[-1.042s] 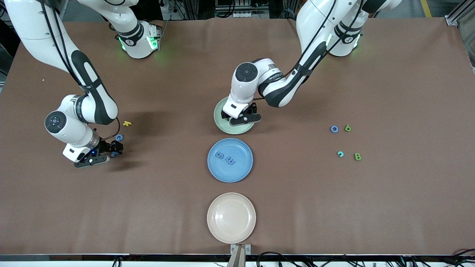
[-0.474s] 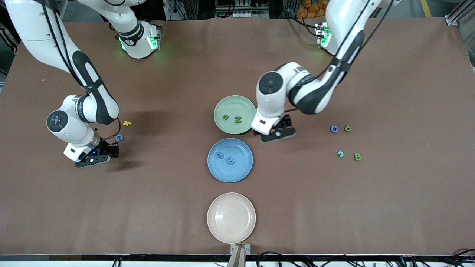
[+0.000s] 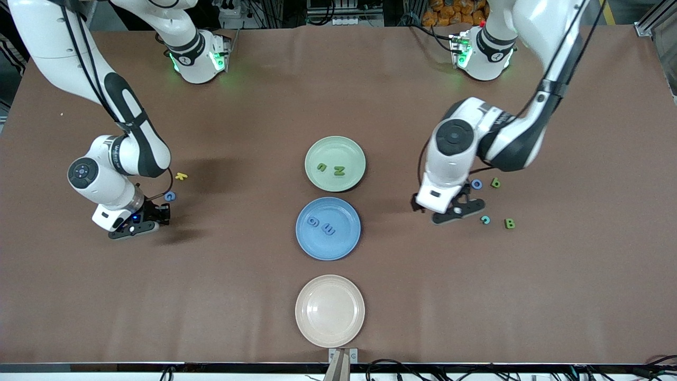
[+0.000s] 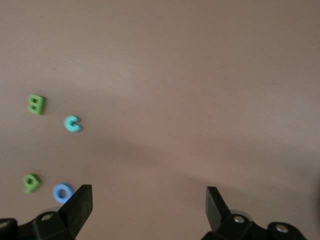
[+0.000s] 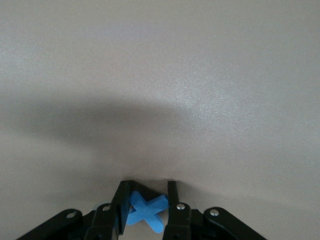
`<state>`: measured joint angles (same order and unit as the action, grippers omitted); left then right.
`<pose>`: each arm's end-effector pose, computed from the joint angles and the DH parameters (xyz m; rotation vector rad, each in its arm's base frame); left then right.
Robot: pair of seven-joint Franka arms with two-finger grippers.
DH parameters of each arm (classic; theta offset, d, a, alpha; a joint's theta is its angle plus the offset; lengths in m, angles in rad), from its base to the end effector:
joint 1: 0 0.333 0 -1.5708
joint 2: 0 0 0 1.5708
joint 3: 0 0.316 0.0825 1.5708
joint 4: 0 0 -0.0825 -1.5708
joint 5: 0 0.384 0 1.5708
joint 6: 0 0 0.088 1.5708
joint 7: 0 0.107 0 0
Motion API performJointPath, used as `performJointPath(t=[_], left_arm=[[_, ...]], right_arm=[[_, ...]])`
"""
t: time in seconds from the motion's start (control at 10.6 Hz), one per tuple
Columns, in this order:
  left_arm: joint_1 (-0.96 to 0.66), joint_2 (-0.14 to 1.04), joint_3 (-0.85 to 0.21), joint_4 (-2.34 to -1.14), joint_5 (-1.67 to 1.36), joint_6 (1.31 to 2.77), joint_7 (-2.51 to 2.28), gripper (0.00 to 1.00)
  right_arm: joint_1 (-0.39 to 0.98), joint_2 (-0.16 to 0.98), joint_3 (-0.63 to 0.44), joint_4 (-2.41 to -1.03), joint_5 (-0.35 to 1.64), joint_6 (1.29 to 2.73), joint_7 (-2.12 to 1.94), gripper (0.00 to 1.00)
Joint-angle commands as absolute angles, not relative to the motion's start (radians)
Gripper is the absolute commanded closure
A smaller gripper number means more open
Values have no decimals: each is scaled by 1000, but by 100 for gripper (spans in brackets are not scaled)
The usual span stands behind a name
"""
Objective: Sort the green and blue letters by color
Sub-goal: 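Grasp the blue X with the right gripper while the left gripper returns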
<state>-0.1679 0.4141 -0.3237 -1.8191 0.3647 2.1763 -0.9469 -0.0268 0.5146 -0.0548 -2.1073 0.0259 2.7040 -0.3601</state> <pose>0.5770 -0.2769 0.3188 -2.9693 -0.3971 -0.1368 0.5842 -0.0487 0.1762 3.0797 0.4084 0.1210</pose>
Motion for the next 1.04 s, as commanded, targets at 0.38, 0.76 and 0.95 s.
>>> performJointPath(t=[0.38,0.76,0.95], left_arm=[[63,387,-347,-2018,324,2403,-790,0],[113,414,-345,-2065,322,2516,-760,0],[185,434,-347,-2060,324,2523,-648,0]], right_arm=[[-34,511,-46,-2106,18,2700,-354,96],[-34,509,-46,-2094,26,2683,-350,96],[-34,505,-46,-2074,28,2649,-330,96]])
